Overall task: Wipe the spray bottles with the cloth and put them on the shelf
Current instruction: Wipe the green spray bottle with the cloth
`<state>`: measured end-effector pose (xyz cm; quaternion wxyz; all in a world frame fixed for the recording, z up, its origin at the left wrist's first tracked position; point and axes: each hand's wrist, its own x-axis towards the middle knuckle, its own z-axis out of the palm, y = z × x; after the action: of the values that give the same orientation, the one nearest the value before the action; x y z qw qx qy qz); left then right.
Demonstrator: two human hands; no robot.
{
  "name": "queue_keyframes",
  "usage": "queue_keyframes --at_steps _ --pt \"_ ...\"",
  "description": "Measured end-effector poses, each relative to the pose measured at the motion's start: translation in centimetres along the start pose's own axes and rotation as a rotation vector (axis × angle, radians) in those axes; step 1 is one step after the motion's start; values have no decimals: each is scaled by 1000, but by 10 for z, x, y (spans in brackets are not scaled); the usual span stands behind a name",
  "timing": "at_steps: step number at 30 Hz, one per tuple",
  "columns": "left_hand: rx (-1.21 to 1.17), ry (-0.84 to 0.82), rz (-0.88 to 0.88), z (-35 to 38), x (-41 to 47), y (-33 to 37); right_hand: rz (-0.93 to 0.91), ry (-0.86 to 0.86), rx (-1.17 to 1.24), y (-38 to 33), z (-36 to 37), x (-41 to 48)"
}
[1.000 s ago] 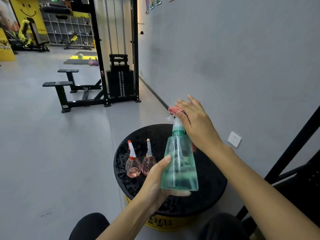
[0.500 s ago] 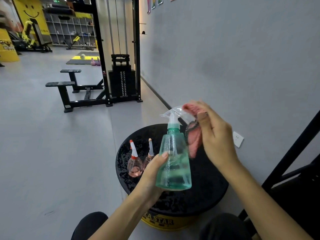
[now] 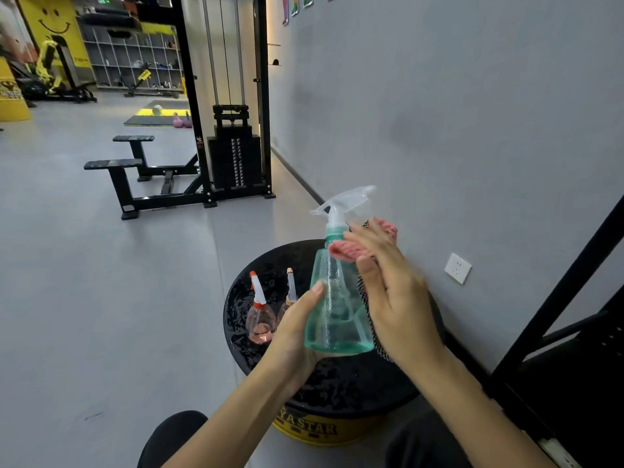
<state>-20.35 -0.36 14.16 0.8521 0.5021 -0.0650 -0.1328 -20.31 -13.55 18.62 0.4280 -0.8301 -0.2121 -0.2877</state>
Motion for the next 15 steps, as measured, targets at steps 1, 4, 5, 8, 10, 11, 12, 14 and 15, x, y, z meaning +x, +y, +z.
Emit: queue_keyframes --at_steps 1,4,5,8,10,11,12,14,15 --pt "-15 -2 3 1 0 0 -7 -24 -37 1 5 -2" --pt "-30 5 0 0 1 -1 -26 -93 -146 3 13 -8" --pt "-35 12 1 -1 1 -1 -36 -110 -180 3 15 -10" --pt "-55 48 26 -5 3 0 -47 -147 -278 1 17 -22" --pt "-64 58 26 -7 3 2 -45 -164 -315 0 19 -33" --pt "-64 56 18 -8 3 3 -48 -168 -324 -1 20 -38" --pt "-64 50 12 -9 3 4 -54 -170 -325 -1 20 -43" --pt "-53 45 7 -9 2 3 -54 -176 -294 -2 20 -46" --pt "-48 44 7 -8 2 2 -50 -183 -267 -2 20 -43"
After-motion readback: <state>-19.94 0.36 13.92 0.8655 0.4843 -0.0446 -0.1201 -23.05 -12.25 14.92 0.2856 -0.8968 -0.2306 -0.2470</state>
